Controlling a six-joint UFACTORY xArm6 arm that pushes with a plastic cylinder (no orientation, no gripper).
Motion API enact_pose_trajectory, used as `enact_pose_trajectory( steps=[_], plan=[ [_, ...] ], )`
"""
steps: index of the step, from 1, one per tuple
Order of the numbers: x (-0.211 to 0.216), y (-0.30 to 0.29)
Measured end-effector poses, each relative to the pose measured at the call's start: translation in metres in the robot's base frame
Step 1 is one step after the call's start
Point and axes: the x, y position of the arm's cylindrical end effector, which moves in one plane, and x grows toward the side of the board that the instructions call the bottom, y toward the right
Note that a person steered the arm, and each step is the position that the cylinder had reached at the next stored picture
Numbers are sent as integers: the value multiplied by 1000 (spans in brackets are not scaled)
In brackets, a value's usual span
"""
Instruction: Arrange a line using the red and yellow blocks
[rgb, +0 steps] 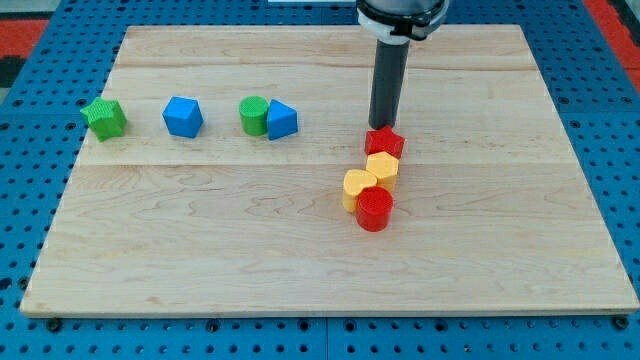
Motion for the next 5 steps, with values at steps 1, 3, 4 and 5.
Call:
enact_pose_trajectory(
  steps=[1, 3, 4, 5],
  plan=[
    [12, 84],
    [106, 71],
    [107, 28],
    [96, 8]
  ],
)
